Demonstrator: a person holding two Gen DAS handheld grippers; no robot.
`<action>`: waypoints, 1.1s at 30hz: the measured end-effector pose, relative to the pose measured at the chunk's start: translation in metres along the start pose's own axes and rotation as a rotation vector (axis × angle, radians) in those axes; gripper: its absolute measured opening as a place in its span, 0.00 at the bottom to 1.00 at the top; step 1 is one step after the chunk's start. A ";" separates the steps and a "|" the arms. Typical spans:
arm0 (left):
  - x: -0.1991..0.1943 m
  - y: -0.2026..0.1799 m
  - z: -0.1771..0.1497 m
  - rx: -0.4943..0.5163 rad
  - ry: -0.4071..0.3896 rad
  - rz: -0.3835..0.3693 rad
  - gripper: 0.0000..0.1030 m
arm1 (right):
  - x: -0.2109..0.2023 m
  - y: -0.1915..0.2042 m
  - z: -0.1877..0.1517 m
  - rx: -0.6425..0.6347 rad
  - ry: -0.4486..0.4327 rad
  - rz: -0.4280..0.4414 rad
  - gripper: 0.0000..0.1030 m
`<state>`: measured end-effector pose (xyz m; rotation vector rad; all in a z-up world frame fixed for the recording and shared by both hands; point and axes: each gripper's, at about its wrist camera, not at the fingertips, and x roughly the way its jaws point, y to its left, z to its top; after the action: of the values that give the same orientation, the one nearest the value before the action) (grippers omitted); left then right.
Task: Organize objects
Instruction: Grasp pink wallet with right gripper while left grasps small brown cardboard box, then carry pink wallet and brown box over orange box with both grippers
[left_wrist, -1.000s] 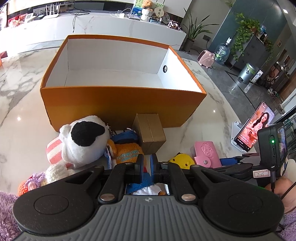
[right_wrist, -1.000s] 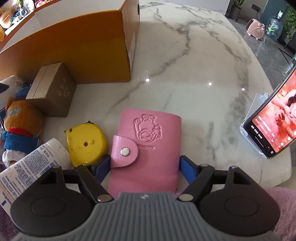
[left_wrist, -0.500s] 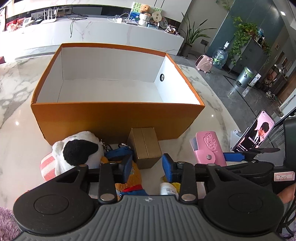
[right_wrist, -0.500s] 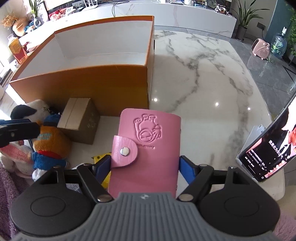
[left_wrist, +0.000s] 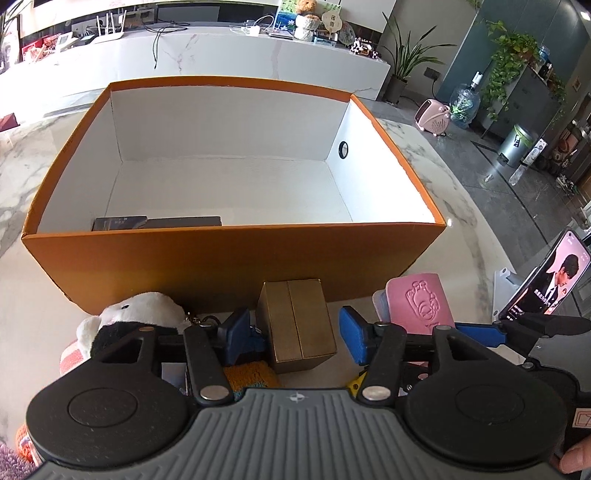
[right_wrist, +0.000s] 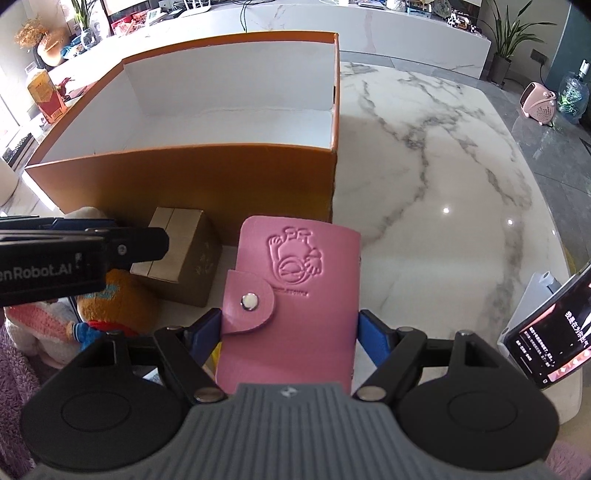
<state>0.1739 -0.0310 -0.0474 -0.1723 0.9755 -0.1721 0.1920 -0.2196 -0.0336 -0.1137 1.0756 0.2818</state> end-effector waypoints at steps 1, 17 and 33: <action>0.003 0.000 0.000 0.002 0.006 0.005 0.61 | 0.002 0.000 0.000 -0.002 0.002 -0.001 0.77; 0.014 -0.002 0.006 0.028 0.038 0.014 0.37 | 0.008 0.004 0.000 -0.019 0.014 0.011 0.77; 0.027 -0.008 0.003 0.051 0.070 0.009 0.54 | 0.007 0.004 -0.002 -0.021 0.017 0.002 0.77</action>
<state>0.1902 -0.0444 -0.0656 -0.1157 1.0408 -0.1956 0.1925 -0.2149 -0.0402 -0.1342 1.0893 0.2940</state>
